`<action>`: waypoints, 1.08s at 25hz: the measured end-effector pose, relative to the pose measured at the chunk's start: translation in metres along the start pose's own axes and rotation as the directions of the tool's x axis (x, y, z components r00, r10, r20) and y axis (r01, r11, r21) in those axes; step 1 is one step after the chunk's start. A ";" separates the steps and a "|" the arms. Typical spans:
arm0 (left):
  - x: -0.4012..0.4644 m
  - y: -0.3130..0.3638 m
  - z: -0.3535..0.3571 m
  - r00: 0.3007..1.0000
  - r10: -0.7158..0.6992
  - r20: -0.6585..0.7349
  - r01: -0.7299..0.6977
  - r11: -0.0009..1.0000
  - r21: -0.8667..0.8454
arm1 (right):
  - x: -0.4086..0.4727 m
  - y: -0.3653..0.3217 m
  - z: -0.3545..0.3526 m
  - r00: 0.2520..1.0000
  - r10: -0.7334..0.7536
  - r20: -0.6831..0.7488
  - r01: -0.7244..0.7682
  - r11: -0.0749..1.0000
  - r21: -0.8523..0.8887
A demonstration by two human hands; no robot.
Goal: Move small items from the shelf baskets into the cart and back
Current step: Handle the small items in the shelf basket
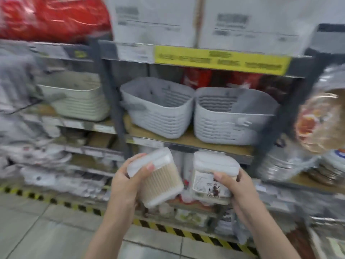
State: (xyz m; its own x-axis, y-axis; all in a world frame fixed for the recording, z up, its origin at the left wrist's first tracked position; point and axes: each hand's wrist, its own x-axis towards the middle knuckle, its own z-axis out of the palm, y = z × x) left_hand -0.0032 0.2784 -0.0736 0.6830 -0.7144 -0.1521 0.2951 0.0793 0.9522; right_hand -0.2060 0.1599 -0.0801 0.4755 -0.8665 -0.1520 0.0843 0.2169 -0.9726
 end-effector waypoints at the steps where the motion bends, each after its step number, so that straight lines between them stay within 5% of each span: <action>1: 0.005 0.012 -0.033 0.999 0.016 -0.042 -0.015 1.000 0.016 | 0.007 0.005 0.032 0.999 0.009 0.035 -0.009 1.000 -0.006; 5: 0.029 0.057 -0.137 0.985 0.100 -0.142 -0.089 0.993 0.083 | 0.027 0.016 0.145 0.984 0.009 0.177 -0.016 0.999 0.043; 10: 0.070 0.085 -0.164 0.990 0.124 -0.074 -0.113 0.983 0.142 | 0.040 0.008 0.187 0.987 -0.060 0.153 0.048 0.996 0.080; 18: 0.121 0.084 -0.061 0.981 0.124 0.147 -0.135 0.988 0.069 | 0.079 -0.034 0.106 0.976 -0.196 -0.094 0.200 0.979 0.038; 27: 0.165 0.079 0.104 0.941 0.151 0.303 -0.171 0.985 0.039 | 0.130 -0.087 -0.003 0.842 -0.426 -0.331 0.421 0.903 -0.090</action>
State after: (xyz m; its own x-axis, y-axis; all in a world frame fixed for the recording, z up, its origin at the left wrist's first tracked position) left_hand 0.0633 0.0949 0.0040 0.4846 -0.8709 0.0811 0.1480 0.1730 0.9737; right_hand -0.1544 0.0269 -0.0154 0.0745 -0.9708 0.2280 0.1971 -0.2098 -0.9577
